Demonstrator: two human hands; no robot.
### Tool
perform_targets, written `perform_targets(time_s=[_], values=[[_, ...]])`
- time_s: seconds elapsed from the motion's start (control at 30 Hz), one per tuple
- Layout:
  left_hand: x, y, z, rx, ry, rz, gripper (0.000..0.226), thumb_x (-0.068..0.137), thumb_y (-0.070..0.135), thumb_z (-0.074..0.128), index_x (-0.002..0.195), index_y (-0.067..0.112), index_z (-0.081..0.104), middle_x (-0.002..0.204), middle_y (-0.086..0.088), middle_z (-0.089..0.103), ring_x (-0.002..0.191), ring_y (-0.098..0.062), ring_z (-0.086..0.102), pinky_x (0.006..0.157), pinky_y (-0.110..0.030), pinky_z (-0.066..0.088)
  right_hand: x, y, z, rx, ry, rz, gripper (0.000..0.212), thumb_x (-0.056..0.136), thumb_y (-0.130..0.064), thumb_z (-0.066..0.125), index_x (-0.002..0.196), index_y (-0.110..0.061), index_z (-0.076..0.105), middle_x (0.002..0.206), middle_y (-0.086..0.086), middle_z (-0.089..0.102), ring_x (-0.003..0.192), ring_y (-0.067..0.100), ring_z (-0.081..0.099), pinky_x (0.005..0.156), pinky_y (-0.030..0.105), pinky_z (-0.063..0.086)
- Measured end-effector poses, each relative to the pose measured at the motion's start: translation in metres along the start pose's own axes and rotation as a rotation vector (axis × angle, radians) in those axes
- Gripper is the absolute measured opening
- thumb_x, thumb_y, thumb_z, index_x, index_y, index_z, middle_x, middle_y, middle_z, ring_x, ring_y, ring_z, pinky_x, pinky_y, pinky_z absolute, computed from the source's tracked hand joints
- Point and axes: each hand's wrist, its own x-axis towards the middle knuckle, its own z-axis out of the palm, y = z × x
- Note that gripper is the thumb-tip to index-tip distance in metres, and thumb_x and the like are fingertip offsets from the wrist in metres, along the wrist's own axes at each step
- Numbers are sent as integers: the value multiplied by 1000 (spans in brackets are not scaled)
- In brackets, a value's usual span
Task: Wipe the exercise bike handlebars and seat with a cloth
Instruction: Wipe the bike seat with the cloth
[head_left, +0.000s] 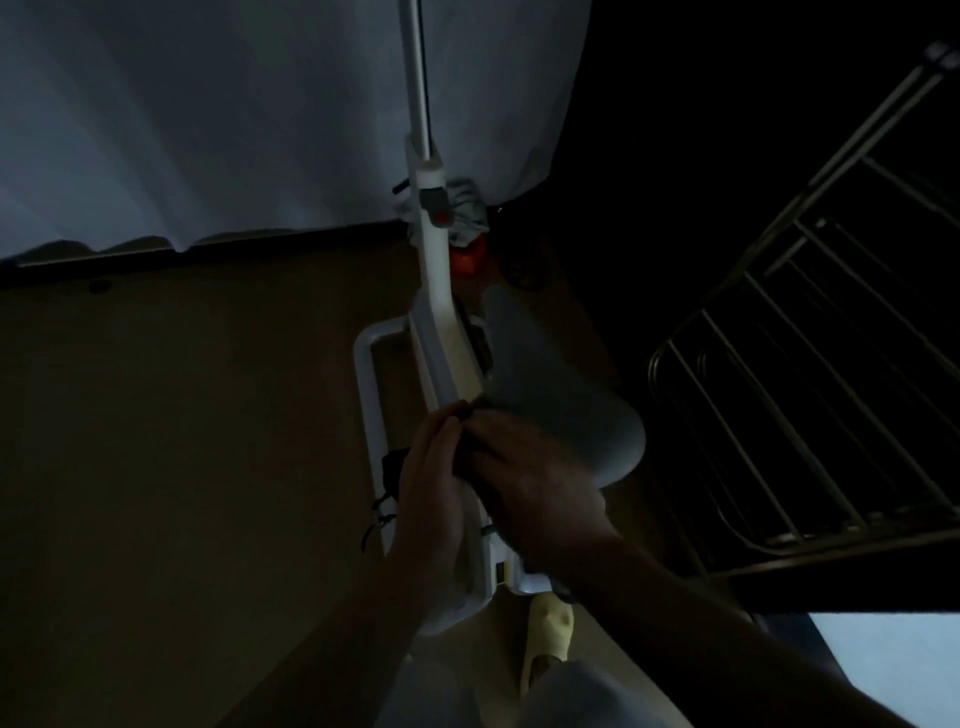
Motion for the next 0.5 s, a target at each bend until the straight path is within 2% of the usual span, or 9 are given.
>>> perform_targets(time_s=[0.07,0.17,0.23,0.3,0.4,0.47,0.5], values=[[6,0,0,-8,28,-28,25,100,28,38,112,26,60,113,-4,66,111,-20,61,98,-40,47,17,-2,-1,-33,25,66,28,86,-20,62,114,-20,65,122,0,60,116,16,54,98,31,47],[10,1,-5,-51,-8,-72,24,99,34,40,108,26,61,109,0,66,113,-22,59,95,-36,46,12,-19,8,-75,89,232,31,86,-24,60,116,-22,65,127,-1,58,123,15,49,105,34,41],[8,0,-10,-35,-117,-111,27,94,47,43,106,29,60,107,6,64,111,-16,58,95,-34,45,-7,-26,22,-218,50,142,36,85,-25,57,121,-23,63,136,0,54,132,17,43,113,37,30],[5,2,-13,-18,-152,-102,26,98,41,39,103,27,60,100,9,63,100,-9,60,89,-28,46,-11,-19,24,-284,54,47,35,88,-25,49,119,-21,65,136,2,55,133,18,42,117,39,21],[-1,5,-13,-41,-170,-72,28,102,25,33,102,30,60,95,10,69,94,-3,64,78,-19,47,2,-15,23,-179,275,192,30,91,-22,48,114,-16,67,126,7,61,125,21,50,112,45,30],[-7,7,-14,47,-240,-16,28,103,26,32,103,32,60,96,18,71,97,4,63,78,-14,47,3,-19,21,-116,453,382,27,91,-22,54,113,-15,66,122,6,61,121,19,50,108,46,34],[-9,6,-15,79,-270,11,25,102,30,35,107,33,59,102,21,69,103,6,60,83,-14,47,2,-17,18,-74,537,491,25,91,-20,56,113,-14,66,121,6,60,119,18,49,105,44,36]])
